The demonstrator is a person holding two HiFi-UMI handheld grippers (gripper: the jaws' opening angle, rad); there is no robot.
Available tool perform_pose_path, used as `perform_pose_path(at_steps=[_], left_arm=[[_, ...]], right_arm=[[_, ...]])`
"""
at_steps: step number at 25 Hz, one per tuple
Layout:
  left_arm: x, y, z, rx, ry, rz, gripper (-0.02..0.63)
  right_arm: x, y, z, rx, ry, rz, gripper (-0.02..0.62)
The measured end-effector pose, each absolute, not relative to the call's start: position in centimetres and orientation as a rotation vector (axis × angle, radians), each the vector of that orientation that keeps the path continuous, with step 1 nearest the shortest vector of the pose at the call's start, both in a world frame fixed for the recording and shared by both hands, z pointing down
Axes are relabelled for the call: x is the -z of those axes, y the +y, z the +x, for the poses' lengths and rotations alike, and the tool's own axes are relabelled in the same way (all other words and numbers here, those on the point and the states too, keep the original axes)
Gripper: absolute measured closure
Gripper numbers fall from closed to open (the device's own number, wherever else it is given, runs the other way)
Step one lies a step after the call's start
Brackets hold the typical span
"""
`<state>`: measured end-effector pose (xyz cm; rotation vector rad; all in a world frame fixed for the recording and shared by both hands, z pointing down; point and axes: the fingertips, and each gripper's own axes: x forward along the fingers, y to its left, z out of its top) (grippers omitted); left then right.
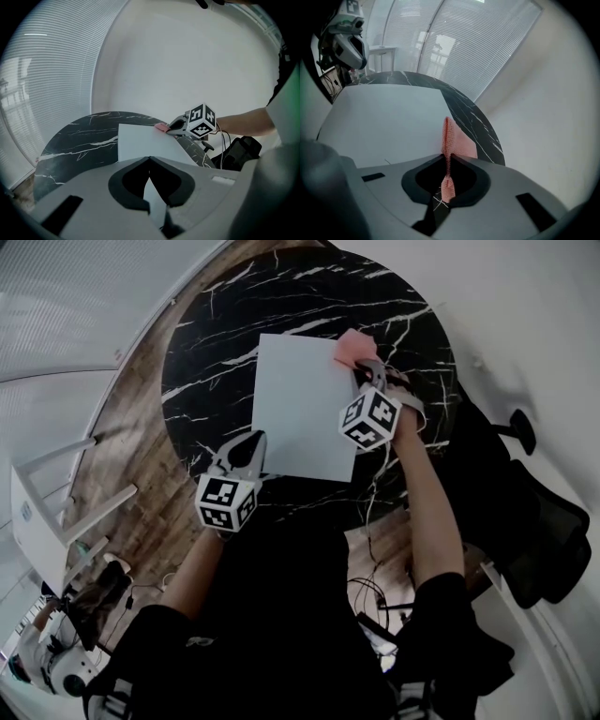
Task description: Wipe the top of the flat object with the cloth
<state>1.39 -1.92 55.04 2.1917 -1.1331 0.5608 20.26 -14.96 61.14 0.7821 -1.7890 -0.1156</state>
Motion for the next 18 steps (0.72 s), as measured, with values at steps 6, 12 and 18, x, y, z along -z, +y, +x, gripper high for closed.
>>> perform_pose_path(at_steps=[6, 12, 18], left_arm=[[-55.3, -1.5, 1.6, -0.569, -1.108, 2.198, 0.607], [-55.3, -1.2, 1.7, -0.575, -1.087, 2.216, 0.607], [-55.2, -0.9, 1.8, -0.577, -1.070, 2.232, 0.607]], right_arm=[[-61.3, -12.9, 19.2, 0.122, -1.798, 0.744, 0.584], [-61.4, -11.0, 18.5, 0.112, -1.805, 0.738, 0.584], [-61.3, -9.7, 18.1, 0.091, -1.811, 0.744, 0.584]])
